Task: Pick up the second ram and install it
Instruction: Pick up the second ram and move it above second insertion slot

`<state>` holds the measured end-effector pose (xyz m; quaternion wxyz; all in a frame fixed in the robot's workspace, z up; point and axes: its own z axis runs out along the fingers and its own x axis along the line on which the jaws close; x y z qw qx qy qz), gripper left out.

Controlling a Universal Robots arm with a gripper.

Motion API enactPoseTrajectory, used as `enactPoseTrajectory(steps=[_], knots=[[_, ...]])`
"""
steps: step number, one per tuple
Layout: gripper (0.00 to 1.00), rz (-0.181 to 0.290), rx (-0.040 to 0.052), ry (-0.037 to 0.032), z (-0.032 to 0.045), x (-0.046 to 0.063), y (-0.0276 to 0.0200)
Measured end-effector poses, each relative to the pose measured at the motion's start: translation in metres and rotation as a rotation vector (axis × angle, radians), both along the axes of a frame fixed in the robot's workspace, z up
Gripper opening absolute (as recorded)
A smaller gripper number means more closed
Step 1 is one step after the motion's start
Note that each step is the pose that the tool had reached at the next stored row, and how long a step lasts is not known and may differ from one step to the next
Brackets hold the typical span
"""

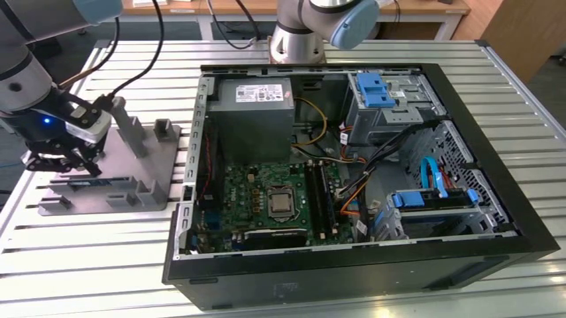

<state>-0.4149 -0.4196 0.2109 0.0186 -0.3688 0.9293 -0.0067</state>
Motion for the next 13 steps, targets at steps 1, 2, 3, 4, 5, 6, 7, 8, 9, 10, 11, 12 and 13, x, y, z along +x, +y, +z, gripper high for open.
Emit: enactPoseTrajectory(steps=[1, 2, 3, 4, 5, 6, 7, 8, 9, 10, 11, 12, 13], knots=[[0.10, 0.009, 0.0000, 0.0000, 0.0000, 0.0000, 0.0000], [0.10, 0.017, 0.0000, 0.0000, 0.0000, 0.0000, 0.0000], [0.10, 0.024, 0.0000, 0.0000, 0.0000, 0.0000, 0.0000], [0.10, 0.033, 0.0000, 0.0000, 0.0000, 0.0000, 0.0000], [0.10, 0.040, 0.0000, 0.0000, 0.0000, 0.0000, 0.0000], [0.10, 0.048, 0.0000, 0.0000, 0.0000, 0.0000, 0.0000], [0.10, 0.055, 0.0000, 0.0000, 0.0000, 0.0000, 0.0000], [0.10, 0.063, 0.0000, 0.0000, 0.0000, 0.0000, 0.0000], [0.10, 0.070, -0.0001, 0.0000, 0.0000, 0.0000, 0.0000], [0.10, 0.078, 0.0000, 0.0000, 0.0000, 0.0000, 0.0000], [0.10, 0.086, 0.0000, -0.0001, 0.0000, 0.0000, 0.0000], [0.10, 0.093, 0.0000, 0.0000, 0.0000, 0.0000, 0.0000], [0.10, 0.101, 0.0000, 0.0000, 0.0000, 0.0000, 0.0000]])
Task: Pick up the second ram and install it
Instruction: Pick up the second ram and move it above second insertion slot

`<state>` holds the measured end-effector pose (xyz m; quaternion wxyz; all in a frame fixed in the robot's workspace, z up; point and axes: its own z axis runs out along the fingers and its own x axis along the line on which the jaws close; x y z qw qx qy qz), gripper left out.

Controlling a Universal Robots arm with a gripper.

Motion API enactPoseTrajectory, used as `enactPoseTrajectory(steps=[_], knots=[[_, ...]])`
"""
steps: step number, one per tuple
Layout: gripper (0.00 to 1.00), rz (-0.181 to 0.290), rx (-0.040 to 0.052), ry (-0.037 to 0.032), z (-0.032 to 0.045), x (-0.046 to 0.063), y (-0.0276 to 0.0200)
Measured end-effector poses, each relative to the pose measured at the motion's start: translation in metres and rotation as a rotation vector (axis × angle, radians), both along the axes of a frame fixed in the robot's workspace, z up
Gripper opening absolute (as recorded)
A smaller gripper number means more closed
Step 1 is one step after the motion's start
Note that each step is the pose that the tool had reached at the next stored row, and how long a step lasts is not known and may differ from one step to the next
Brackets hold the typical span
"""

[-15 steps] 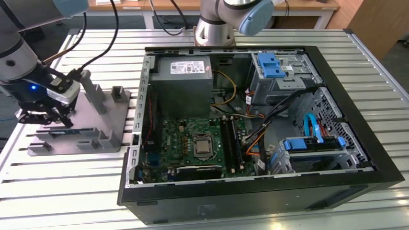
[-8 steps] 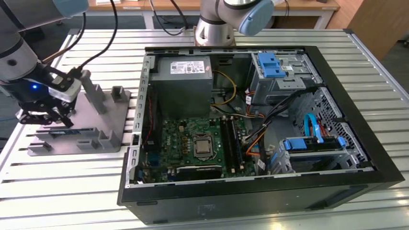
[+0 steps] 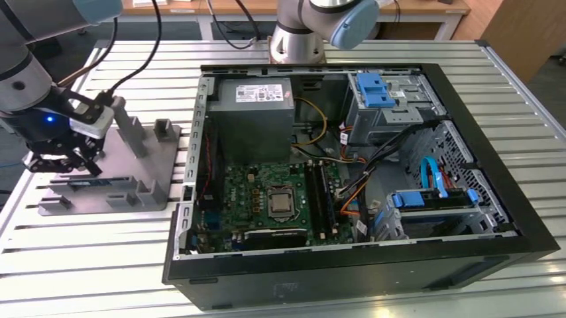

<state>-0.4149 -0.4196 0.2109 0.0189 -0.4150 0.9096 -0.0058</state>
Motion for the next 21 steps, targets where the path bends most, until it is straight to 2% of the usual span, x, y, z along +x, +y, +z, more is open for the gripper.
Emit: enactPoseTrajectory(steps=[21], knots=[[0.10, 0.151, 0.0000, 0.0000, 0.0000, 0.0000, 0.0000]])
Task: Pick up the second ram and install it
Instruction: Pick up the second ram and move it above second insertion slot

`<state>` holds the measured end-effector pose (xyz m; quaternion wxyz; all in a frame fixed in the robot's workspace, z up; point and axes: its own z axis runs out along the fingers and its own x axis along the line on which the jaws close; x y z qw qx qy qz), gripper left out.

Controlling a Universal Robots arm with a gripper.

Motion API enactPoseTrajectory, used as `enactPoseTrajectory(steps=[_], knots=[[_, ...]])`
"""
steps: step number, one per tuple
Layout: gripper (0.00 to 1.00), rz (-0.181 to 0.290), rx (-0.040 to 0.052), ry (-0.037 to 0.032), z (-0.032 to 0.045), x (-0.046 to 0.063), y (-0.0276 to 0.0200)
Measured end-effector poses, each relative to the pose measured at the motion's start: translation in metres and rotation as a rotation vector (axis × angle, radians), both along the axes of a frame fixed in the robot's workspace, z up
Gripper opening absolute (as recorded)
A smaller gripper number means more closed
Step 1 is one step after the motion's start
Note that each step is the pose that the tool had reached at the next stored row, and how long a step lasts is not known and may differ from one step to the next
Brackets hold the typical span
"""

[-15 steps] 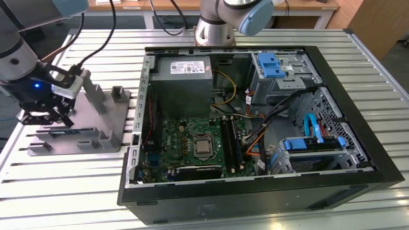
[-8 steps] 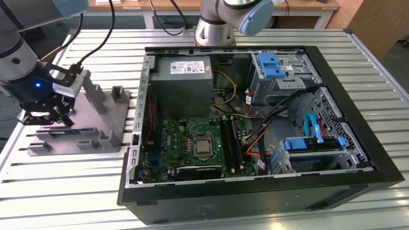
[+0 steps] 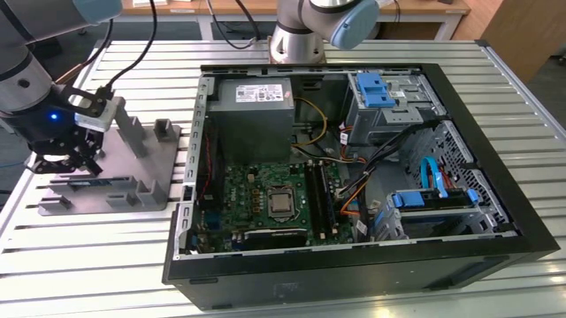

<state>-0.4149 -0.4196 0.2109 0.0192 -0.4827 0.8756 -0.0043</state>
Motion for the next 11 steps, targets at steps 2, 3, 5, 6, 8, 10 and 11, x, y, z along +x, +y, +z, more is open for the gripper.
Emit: enactPoseTrajectory(steps=[2, 3, 5, 6, 8, 10, 11], knots=[[0.10, 0.015, 0.0000, 0.0000, 0.0000, 0.0000, 0.0000], [0.10, 0.022, 0.0000, 0.0000, 0.0000, 0.0000, 0.0000], [0.10, 0.036, 0.0000, 0.0000, 0.0000, 0.0000, 0.0000], [0.10, 0.043, 0.0000, 0.0000, 0.0000, 0.0000, 0.0000], [0.10, 0.056, 0.0000, 0.0000, 0.0000, 0.0000, 0.0000], [0.10, 0.070, 0.0000, 0.0000, 0.0000, 0.0000, 0.0000], [0.10, 0.076, 0.0000, -0.0001, 0.0000, 0.0000, 0.0000]])
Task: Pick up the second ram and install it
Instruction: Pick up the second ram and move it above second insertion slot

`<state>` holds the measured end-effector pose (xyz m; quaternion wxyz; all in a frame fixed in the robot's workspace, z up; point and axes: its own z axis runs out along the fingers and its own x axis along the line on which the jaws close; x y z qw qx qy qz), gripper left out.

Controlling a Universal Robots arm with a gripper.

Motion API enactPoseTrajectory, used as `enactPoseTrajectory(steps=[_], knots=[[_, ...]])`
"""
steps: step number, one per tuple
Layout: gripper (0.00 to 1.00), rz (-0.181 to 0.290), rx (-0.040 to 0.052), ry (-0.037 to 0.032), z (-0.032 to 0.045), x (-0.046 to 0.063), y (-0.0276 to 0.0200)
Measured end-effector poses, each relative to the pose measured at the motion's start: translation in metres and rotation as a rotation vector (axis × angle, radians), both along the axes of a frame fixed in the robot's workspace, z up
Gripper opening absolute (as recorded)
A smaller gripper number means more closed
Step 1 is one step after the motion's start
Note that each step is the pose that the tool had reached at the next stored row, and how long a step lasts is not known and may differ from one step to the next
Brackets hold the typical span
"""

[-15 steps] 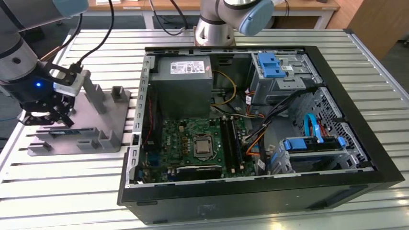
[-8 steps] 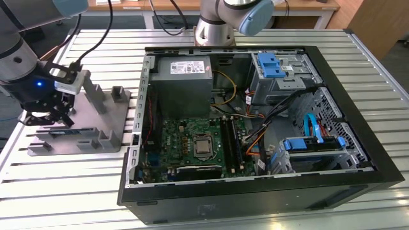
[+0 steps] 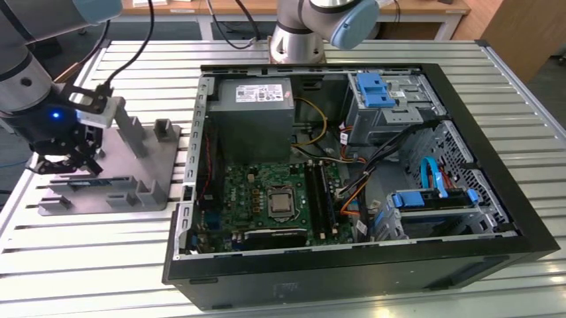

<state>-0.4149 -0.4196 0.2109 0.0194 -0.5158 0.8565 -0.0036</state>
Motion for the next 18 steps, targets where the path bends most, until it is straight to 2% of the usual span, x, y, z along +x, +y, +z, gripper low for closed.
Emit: enactPoseTrajectory(steps=[18], knots=[[0.10, 0.121, 0.0003, 0.0000, -0.0001, 0.0000, 0.0000]])
